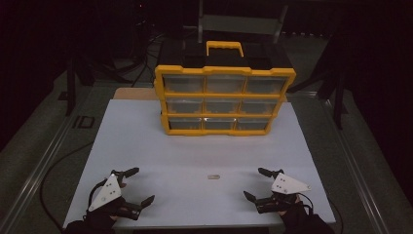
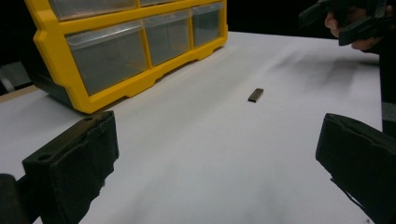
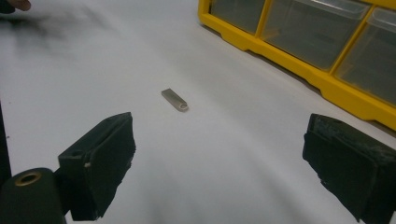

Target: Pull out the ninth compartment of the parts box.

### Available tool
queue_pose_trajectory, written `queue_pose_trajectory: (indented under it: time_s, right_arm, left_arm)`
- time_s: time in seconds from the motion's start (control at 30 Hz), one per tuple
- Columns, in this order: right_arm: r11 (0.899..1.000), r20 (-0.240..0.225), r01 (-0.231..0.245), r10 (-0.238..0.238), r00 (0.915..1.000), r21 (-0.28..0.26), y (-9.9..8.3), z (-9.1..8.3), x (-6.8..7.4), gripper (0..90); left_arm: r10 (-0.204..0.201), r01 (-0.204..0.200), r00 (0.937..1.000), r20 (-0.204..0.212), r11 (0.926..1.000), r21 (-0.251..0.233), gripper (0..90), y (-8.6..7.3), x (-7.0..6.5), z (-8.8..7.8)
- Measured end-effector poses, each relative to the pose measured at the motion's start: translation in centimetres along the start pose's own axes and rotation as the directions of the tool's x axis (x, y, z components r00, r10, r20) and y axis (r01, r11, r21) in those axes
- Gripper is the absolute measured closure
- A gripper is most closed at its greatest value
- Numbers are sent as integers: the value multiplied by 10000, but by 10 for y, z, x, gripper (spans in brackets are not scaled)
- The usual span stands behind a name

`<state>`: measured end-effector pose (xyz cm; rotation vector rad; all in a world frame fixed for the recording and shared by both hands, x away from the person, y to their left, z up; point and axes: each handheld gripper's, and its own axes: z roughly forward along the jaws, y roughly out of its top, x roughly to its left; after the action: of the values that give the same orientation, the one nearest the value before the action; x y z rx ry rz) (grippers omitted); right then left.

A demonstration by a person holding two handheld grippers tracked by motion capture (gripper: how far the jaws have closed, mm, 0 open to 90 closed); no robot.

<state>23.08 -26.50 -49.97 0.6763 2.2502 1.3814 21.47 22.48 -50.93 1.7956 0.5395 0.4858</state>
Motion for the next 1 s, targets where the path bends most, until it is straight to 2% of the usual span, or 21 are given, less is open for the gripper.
queue_pose_trajectory:
  time_s: [0.2, 0.47, 0.57, 0.67, 0.77, 1.0]
  right_arm:
    - [9990, -261, 272, -263, 9993, 355, 2, 2, 3, 88]
    - [9991, -378, 378, -371, 9986, 191, 8, -1, 6, 88]
    - [9988, -392, 464, -458, 9982, 145, 12, -3, 8, 89]
    - [9964, -422, 832, -825, 9957, 148, 17, -5, 11, 89]
    - [9950, -416, 994, -991, 9942, 58, 21, -8, 13, 89]
    - [9893, -255, 1443, -1449, 9891, -215, 33, -16, 7, 90]
  left_arm:
    - [-64, 64, 10000, 39, 10000, -5, 0, 0, 0, 0]
    - [-127, 128, 9999, 53, 9999, -94, 0, 0, 1, -1]
    - [-121, 120, 9999, -87, 9999, -116, 0, 1, 0, -1]
    - [-160, 158, 9998, -100, 9997, -166, 0, 1, 1, -2]
    - [-222, 222, 9997, -35, 9997, -132, 0, 0, 1, -1]
    - [-279, 279, 9996, -28, 9996, -70, 0, 0, 2, -1]
